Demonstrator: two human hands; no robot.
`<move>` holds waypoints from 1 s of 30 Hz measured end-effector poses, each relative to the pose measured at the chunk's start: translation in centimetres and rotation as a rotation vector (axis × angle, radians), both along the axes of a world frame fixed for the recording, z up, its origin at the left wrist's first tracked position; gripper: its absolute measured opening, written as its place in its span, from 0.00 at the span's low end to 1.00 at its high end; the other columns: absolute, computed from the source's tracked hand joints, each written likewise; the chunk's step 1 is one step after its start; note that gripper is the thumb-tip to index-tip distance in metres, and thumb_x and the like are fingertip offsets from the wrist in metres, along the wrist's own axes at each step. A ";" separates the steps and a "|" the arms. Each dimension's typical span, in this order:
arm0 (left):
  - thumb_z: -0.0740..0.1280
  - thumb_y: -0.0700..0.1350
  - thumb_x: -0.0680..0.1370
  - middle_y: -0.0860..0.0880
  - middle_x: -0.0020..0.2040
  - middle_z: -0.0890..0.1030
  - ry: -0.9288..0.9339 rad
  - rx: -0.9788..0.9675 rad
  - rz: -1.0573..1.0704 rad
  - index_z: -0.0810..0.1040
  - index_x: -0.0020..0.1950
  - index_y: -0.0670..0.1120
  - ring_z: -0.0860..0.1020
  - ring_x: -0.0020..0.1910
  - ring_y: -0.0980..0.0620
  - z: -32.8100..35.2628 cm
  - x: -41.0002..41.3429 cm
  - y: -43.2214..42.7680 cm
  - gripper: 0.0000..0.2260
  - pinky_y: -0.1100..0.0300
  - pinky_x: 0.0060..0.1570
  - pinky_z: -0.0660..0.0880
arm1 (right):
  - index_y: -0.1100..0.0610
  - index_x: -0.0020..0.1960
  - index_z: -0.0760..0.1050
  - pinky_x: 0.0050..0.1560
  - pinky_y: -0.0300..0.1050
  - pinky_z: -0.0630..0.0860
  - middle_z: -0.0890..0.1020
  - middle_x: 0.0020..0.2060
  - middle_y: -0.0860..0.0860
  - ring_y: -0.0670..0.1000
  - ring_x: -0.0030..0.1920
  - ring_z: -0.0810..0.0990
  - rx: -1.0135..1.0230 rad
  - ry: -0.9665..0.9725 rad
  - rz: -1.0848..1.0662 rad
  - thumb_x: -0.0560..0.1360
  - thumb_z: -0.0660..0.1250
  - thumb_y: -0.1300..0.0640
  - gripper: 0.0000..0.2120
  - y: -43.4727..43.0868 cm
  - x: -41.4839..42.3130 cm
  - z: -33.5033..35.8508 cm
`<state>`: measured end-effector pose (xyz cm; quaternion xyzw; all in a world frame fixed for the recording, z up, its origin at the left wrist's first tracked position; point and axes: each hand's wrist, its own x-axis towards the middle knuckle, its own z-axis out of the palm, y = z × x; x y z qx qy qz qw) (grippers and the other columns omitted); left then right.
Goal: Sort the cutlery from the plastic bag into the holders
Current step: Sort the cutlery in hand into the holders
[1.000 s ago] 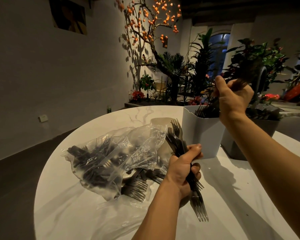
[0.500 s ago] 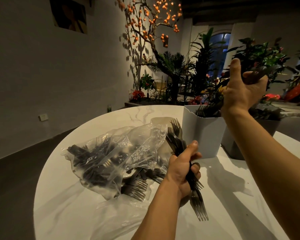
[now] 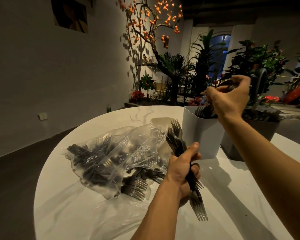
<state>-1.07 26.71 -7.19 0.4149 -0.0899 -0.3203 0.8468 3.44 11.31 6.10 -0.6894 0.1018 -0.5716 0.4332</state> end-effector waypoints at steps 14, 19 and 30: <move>0.65 0.62 0.80 0.54 0.33 0.75 0.046 0.023 0.030 0.80 0.50 0.48 0.67 0.24 0.58 0.1 0.4 -0.2 0.18 0.65 0.27 0.63 | 0.61 0.33 0.72 0.36 0.57 0.76 0.77 0.30 0.58 0.58 0.32 0.76 -0.217 0.193 -0.147 0.81 0.52 0.51 0.22 -0.7 0.8 -1.1; 0.64 0.63 0.81 0.54 0.33 0.75 0.042 0.042 0.041 0.79 0.51 0.48 0.67 0.25 0.58 -0.1 0.6 -0.4 0.18 0.64 0.29 0.64 | 0.55 0.42 0.76 0.55 0.57 0.71 0.81 0.47 0.61 0.61 0.49 0.76 -0.595 0.648 -0.182 0.85 0.49 0.48 0.22 -1.1 0.3 -2.8; 0.63 0.58 0.83 0.48 0.35 0.78 0.092 -0.031 0.108 0.77 0.47 0.45 0.76 0.30 0.54 -0.2 1.0 -0.6 0.17 0.60 0.31 0.73 | 0.56 0.49 0.77 0.45 0.45 0.74 0.75 0.45 0.50 0.48 0.46 0.74 -0.467 0.371 0.288 0.79 0.54 0.39 0.23 4.1 -6.9 -7.4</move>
